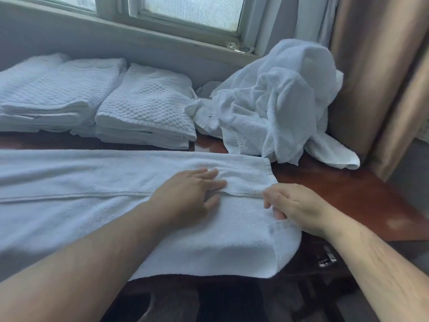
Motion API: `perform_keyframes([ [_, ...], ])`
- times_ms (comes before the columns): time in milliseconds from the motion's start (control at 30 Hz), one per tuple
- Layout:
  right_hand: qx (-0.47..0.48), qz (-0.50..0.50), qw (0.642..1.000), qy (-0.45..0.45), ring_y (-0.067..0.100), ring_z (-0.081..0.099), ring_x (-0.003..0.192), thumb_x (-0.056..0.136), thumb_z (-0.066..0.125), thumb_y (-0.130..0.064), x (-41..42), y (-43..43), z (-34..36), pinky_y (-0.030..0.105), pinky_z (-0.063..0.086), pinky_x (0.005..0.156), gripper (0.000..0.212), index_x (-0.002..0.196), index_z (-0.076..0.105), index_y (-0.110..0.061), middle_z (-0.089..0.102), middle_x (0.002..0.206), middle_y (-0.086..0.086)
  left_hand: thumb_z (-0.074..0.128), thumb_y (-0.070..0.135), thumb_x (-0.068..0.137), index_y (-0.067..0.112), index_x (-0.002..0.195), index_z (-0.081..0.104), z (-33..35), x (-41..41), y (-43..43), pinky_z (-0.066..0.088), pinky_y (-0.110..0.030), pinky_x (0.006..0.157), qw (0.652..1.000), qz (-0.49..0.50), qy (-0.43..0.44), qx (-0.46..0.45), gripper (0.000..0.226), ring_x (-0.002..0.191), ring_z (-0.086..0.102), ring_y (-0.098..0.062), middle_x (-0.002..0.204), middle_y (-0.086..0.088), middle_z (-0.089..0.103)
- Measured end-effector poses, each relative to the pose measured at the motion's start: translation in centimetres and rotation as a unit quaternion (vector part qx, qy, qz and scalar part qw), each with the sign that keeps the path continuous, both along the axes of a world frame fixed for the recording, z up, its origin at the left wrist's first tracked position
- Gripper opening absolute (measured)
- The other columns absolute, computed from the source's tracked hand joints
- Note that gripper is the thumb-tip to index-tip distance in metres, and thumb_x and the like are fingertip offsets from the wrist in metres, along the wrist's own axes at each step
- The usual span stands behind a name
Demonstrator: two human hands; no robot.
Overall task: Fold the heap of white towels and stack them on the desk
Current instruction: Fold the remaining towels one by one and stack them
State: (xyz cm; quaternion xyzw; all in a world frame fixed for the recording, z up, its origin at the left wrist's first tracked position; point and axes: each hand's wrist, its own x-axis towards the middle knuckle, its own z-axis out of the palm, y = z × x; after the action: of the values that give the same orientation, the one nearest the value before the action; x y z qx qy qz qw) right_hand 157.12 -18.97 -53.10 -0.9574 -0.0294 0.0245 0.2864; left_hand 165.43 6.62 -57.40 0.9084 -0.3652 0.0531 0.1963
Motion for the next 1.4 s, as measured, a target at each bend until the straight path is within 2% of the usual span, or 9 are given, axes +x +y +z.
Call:
perform_keyframes([
  [200,-0.046,-0.004,0.998,0.039,0.005,0.055,0.066,0.096,0.059,-0.045,-1.2,-2.1,0.3,0.029,0.044,0.065,0.033,0.07,0.064,-0.026,0.066,0.072,-0.003,0.047,0.047,0.098,0.044,0.14,0.053,-0.1,-0.6,0.2,0.021,-0.028,0.117,0.999,0.003,-0.027,-0.017,0.042,0.145,0.031,-0.008,0.156,0.014,0.04],
  [367,-0.07,0.011,0.997,-0.034,0.004,0.06,0.076,0.075,0.06,-0.079,-3.4,-1.1,-0.5,0.025,0.049,0.068,0.04,0.082,0.066,-0.04,0.066,0.081,-0.014,0.056,0.041,0.096,0.029,0.099,0.072,0.5,-1.8,0.4,0.047,-0.037,0.08,0.989,0.01,-0.123,-0.082,0.021,0.094,0.057,-0.021,0.1,0.007,0.064],
  [500,-0.112,0.087,0.987,-0.076,0.008,0.054,0.101,0.057,0.076,-0.075,-5.8,-1.0,-1.2,0.02,0.044,0.083,0.045,0.085,0.062,-0.043,0.059,0.101,-0.023,0.041,0.053,0.098,0.03,0.099,0.067,1.1,-2.4,0.2,0.044,-0.031,0.069,0.997,0.039,-0.058,-0.017,0.036,0.089,0.058,-0.017,0.097,0.01,0.06],
  [600,-0.079,0.074,0.985,-0.133,0.011,0.059,0.091,0.071,0.082,-0.057,-6.3,-1.4,-1.3,0.032,0.05,0.08,0.028,0.076,0.061,-0.039,0.063,0.092,-0.018,0.032,0.057,0.1,0.03,0.102,0.066,1.8,-3.2,0.2,0.046,-0.035,0.078,0.999,0.039,-0.019,0.018,0.043,0.093,0.055,-0.016,0.1,0.008,0.057],
  [767,0.06,-0.02,0.967,-0.246,0.005,0.054,0.055,0.079,0.068,-0.071,-5.7,-1.1,0.1,0.019,0.044,0.052,0.036,0.083,0.062,-0.037,0.063,0.064,-0.009,0.022,0.081,0.088,0.023,0.091,0.069,3.3,-5.2,1.9,0.046,-0.03,0.074,0.99,0.014,0.084,-0.117,0.075,0.082,0.055,-0.002,0.087,0.01,0.063],
  [933,0.114,-0.072,0.948,-0.29,0.001,0.045,0.051,0.083,0.062,-0.072,-2.3,0.3,1.7,0.012,0.035,0.051,0.033,0.083,0.055,-0.04,0.051,0.057,-0.011,0.06,0.063,0.088,0.035,0.087,0.067,4.7,-6.2,3.0,0.035,-0.01,0.059,0.984,0.009,0.171,-0.054,0.029,0.078,0.054,0.019,0.082,0.044,0.058],
  [1067,0.122,-0.11,0.946,-0.28,-0.002,0.048,0.052,0.082,0.061,-0.064,0.7,0.4,2.0,0.012,0.038,0.052,0.032,0.083,0.054,-0.033,0.051,0.054,-0.018,0.053,0.045,0.099,0.032,0.085,0.06,4.9,-5.2,3.2,0.039,-0.02,0.064,0.987,0.053,0.149,-0.025,0.021,0.08,0.057,0.002,0.085,0.017,0.064],
  [1267,0.107,-0.131,0.954,-0.249,0.0,0.049,0.05,0.087,0.065,-0.054,4.3,0.2,1.6,0.011,0.037,0.051,0.031,0.083,0.053,-0.025,0.054,0.053,-0.015,0.048,0.042,0.102,0.033,0.079,0.054,5.7,-1.4,3.1,0.036,-0.027,0.059,0.974,0.16,0.091,-0.132,0.026,0.07,0.055,-0.009,0.071,0.01,0.058],
  [1400,0.069,-0.141,0.965,-0.211,0.006,0.052,0.063,0.095,0.067,-0.038,6.7,-0.4,1.5,0.012,0.035,0.051,0.021,0.084,0.052,-0.028,0.06,0.071,-0.007,0.052,0.044,0.101,0.034,0.09,0.064,7.1,2.4,3.0,0.039,-0.03,0.061,0.991,0.134,-0.008,-0.016,0.019,0.071,0.052,-0.013,0.073,0.012,0.058],
])
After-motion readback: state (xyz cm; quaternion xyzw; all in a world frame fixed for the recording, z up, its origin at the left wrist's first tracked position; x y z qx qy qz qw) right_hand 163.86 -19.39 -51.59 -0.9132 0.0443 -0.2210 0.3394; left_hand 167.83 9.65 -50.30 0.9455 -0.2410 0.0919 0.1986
